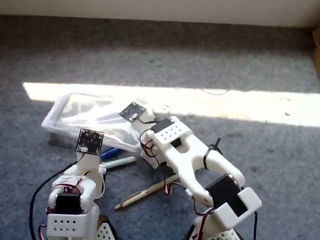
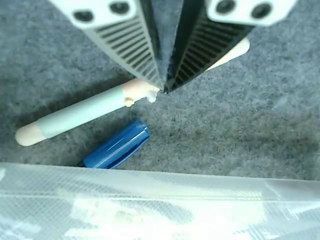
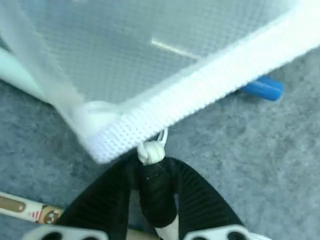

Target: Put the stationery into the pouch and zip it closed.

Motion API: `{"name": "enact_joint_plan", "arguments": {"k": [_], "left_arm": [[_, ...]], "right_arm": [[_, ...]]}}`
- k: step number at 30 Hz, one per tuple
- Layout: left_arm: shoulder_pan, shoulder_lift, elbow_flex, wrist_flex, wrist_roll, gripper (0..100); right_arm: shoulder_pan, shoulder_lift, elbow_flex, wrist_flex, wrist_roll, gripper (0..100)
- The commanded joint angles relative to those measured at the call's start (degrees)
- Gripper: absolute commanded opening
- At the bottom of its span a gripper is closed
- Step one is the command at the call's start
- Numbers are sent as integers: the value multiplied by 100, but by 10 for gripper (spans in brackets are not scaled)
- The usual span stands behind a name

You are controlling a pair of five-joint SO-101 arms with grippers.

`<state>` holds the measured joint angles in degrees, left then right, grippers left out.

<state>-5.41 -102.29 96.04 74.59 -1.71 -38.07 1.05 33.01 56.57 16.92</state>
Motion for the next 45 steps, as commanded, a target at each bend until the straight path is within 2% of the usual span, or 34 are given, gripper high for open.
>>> {"name": "enact_joint_plan", "arguments": {"k": [1,8,14,21,28,38,45], "left_arm": [[-84,-4,119,26,53,11],[-84,-4,119,26,53,11],[-84,-4,119,26,53,11],[-84,-4,119,26,53,11],[-84,-4,119,26,53,11],[-92,-13,75,18,70,13],[-101,-13,-927,62,79,12]], "right_arm": [[-75,-796,-312,338,9,5],[-84,-1965,-303,690,0,5],[-92,-2571,-356,664,-422,5],[-514,-3169,-444,356,-440,5],[-567,-3301,-365,-382,-782,5],[-585,-3310,-312,-400,-809,5],[-576,-3310,-321,-400,-818,5]]}}
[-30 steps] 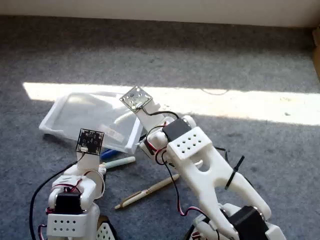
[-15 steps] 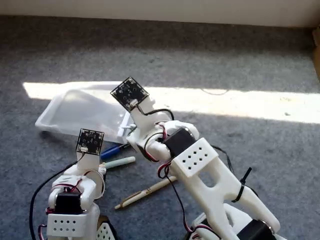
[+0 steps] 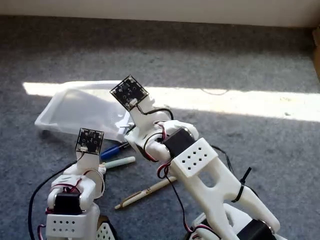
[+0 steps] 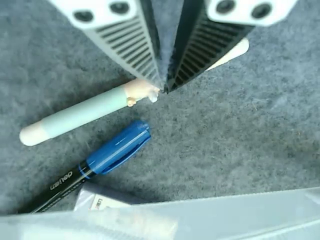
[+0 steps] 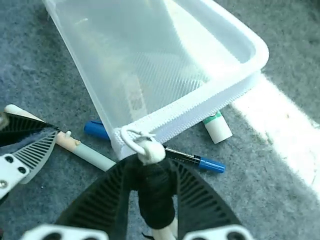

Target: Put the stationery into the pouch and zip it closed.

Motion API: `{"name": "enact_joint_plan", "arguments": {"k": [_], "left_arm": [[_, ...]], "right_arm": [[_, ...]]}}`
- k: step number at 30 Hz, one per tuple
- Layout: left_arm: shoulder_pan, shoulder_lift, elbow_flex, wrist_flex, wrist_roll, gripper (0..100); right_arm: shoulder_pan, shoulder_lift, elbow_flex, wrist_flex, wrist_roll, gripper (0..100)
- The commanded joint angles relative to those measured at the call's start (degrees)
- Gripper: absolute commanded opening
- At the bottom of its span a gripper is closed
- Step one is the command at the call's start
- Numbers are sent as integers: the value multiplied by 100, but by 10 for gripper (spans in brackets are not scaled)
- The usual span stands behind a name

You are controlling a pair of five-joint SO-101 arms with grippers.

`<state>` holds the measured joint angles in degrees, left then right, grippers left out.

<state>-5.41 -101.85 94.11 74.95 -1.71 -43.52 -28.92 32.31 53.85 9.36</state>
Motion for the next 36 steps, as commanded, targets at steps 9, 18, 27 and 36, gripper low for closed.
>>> {"name": "enact_joint_plan", "arguments": {"k": [9,18,27,36], "left_arm": [[-699,-57,-1411,0,62,12],[-1279,-57,-2519,123,-18,42],[-1235,-48,-2492,633,255,406],[-743,-48,-2870,343,1459,407]], "right_arm": [[-31,-312,-303,-136,-246,5],[-48,-312,-444,-136,-255,5],[-31,-312,-681,-127,-431,5],[-40,-312,-1086,-127,-1064,5]]}}
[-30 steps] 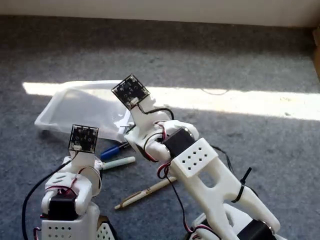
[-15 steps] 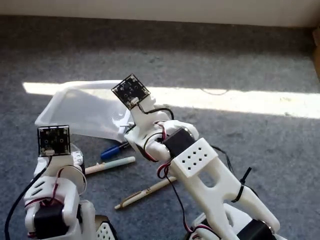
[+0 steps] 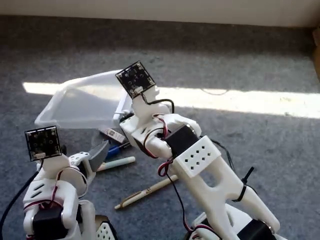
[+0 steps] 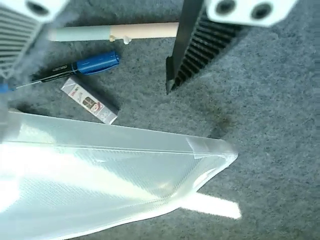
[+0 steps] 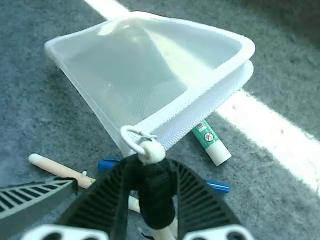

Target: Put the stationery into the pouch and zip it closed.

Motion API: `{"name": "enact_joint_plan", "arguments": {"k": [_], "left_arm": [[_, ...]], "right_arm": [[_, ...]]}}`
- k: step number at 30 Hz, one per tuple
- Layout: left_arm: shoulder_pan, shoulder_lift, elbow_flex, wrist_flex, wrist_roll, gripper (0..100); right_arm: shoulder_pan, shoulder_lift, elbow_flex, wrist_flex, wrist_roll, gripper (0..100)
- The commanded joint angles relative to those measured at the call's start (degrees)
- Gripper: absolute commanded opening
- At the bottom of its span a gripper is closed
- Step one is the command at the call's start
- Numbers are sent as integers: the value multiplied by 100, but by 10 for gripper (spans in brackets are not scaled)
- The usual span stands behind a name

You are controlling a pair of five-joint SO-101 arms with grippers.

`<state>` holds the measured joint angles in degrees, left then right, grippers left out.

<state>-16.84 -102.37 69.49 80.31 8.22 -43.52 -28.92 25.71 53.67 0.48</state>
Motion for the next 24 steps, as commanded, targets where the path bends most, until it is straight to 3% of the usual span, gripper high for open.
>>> {"name": "enact_joint_plan", "arguments": {"k": [1,5,24], "left_arm": [[497,4,-426,-202,589,407],[620,4,-444,-211,888,407],[954,4,321,-985,853,379]], "right_arm": [[-40,-312,-435,-110,-229,5],[-48,-312,-453,-75,-246,5],[-505,-382,-462,215,-246,5]]}}
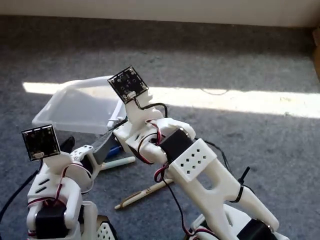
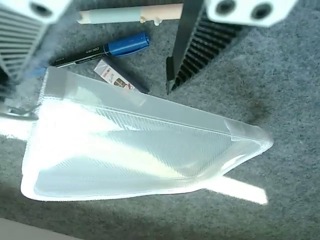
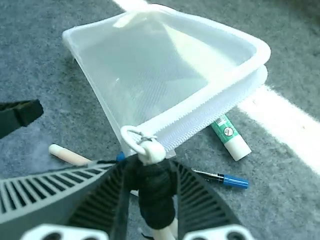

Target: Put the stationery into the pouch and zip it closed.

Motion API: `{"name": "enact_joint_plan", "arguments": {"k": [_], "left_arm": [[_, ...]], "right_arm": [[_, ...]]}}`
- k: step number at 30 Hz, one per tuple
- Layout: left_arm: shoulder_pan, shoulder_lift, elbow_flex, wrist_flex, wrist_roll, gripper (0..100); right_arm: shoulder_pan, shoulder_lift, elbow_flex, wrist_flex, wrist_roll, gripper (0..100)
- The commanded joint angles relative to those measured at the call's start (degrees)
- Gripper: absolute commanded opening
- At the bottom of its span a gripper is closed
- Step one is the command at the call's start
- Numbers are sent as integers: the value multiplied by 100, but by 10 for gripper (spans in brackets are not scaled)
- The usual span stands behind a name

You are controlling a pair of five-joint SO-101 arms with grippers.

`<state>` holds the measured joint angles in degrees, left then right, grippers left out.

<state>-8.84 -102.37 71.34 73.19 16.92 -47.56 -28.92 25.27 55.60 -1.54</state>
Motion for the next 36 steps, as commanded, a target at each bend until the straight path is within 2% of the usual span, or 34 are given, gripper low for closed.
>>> {"name": "enact_joint_plan", "arguments": {"k": [1,6,11,14,19,25,36], "left_arm": [[154,4,224,-360,-26,379],[127,4,347,-466,-35,379],[-374,-4,338,-475,-26,379],[-453,-4,180,-448,-26,379],[-286,-4,-330,193,-26,383],[321,-4,-444,264,-35,383],[171,-4,-708,475,-35,383]], "right_arm": [[-101,-479,-400,22,-44,5],[-101,-1103,-382,13,-44,5],[-101,-1182,-356,4,-44,5],[-101,-1086,-356,4,-44,5],[-110,-910,-356,4,-35,5],[-400,-875,-259,22,-9,5],[-382,-875,-145,-4,0,5]]}}
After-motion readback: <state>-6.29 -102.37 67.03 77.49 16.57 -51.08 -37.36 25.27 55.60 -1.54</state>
